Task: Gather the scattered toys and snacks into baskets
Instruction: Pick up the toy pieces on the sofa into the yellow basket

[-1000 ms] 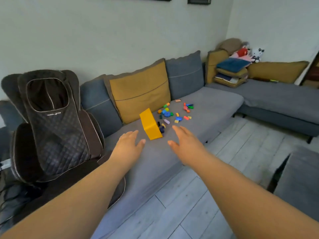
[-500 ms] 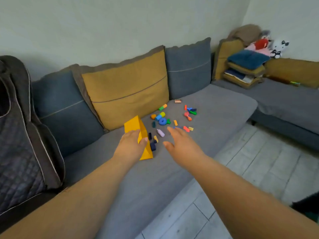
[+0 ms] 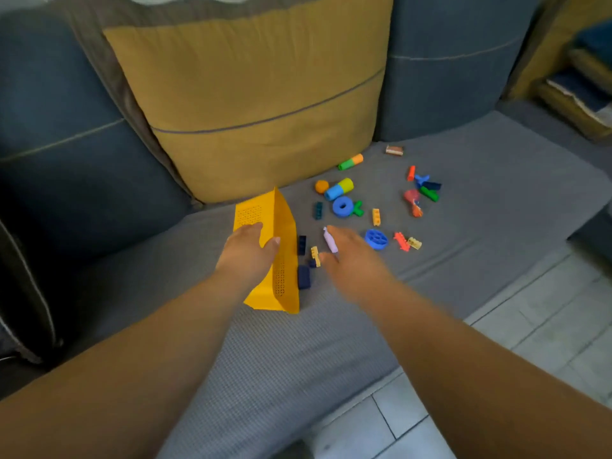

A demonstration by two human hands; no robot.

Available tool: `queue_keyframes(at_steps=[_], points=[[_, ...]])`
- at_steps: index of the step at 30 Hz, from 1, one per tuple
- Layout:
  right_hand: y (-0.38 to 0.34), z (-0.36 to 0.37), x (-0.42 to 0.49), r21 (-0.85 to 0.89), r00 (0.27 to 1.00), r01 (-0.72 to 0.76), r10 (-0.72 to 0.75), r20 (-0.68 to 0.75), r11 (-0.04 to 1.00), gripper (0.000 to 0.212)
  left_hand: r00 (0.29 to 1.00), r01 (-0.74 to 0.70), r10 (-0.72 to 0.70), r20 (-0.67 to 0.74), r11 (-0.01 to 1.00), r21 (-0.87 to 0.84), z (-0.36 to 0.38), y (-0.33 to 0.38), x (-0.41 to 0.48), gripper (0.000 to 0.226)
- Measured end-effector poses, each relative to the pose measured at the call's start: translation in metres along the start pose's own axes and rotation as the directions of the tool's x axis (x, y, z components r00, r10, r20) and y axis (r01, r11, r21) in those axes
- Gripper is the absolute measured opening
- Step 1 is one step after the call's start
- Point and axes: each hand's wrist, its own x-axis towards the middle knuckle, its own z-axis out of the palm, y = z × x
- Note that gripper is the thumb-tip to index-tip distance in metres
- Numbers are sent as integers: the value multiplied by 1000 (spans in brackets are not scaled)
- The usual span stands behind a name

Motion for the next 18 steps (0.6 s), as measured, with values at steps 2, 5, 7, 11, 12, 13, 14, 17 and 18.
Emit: queue_keyframes(at_steps=[2, 5, 7, 11, 12, 13, 14, 17, 18], points=[[7, 9, 28, 6, 999, -17, 17, 30, 1000, 55, 998, 60, -60, 15, 998, 8, 10, -6, 26, 64], [20, 24, 67, -1, 995, -18, 18, 98, 1000, 57, 984, 175, -176, 39, 984, 17, 28, -18, 66, 72], [25, 31, 79, 5, 993, -21, 20, 117, 1000, 56, 970, 236, -238, 43, 971, 39, 36, -24, 78, 81], [41, 45, 116, 26, 985, -15, 11, 174, 1000, 55, 918, 390, -392, 51, 920, 44, 56, -30, 111, 101], [46, 48, 124, 29, 982, -10, 4, 187, 1000, 54, 903, 424, -426, 54, 905, 46, 59, -30, 117, 105], [50, 50, 131, 28, 979, -4, -2, 206, 1000, 54, 889, 454, -456, 52, 890, 44, 63, -31, 122, 108], [54, 51, 139, 33, 974, 3, -10, 225, 999, 54, 873, 485, -486, 44, 874, 33, 66, -33, 129, 110], [66, 52, 161, 20, 959, 49, -53, 279, 999, 55, 828, 561, -560, 29, 828, -15, 75, -38, 142, 107], [70, 52, 168, 10, 953, 65, -64, 295, 998, 55, 813, 583, -582, 24, 812, -37, 77, -40, 145, 105]])
